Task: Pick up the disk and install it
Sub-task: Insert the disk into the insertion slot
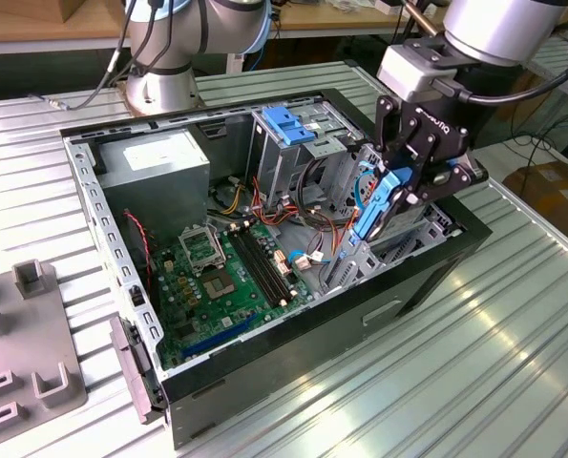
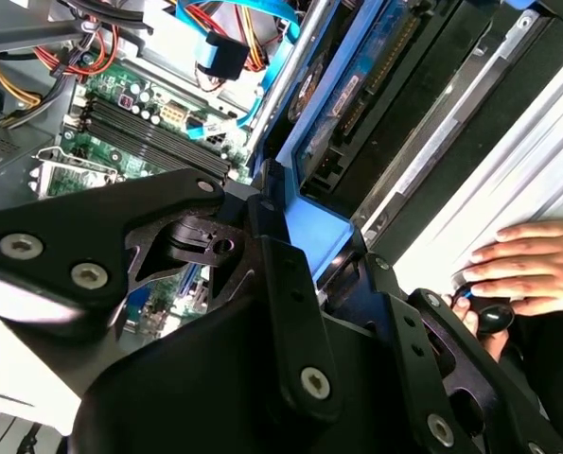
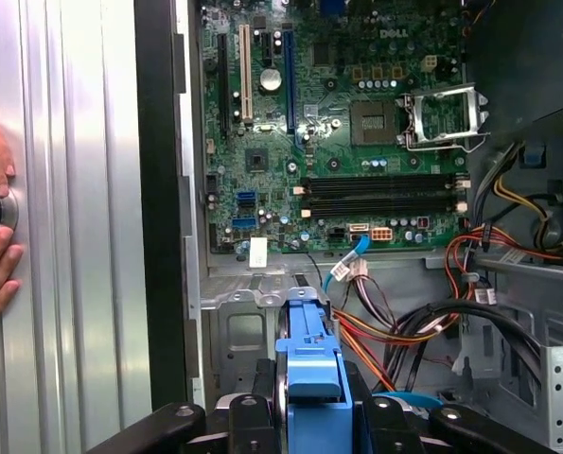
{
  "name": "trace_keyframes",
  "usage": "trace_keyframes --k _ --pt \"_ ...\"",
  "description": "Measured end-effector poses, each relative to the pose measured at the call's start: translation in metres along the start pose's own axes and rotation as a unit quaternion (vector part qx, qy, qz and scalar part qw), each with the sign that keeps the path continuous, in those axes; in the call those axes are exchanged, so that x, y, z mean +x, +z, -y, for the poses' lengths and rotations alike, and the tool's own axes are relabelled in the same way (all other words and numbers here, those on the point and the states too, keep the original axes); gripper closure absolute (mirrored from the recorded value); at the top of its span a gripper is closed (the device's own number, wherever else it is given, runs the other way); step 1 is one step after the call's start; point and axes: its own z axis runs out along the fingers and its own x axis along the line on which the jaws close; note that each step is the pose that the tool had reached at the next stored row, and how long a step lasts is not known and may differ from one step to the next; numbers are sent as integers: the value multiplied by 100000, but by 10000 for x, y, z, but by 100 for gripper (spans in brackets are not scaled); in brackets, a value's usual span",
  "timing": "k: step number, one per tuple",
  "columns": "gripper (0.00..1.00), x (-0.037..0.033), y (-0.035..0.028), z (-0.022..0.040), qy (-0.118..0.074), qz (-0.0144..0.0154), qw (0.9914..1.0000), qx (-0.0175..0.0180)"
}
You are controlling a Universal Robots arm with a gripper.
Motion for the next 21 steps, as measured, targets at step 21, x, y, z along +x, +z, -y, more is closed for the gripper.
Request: trace_keyframes --k 21 --pt "49 11 116 0 0 3 100000 41"
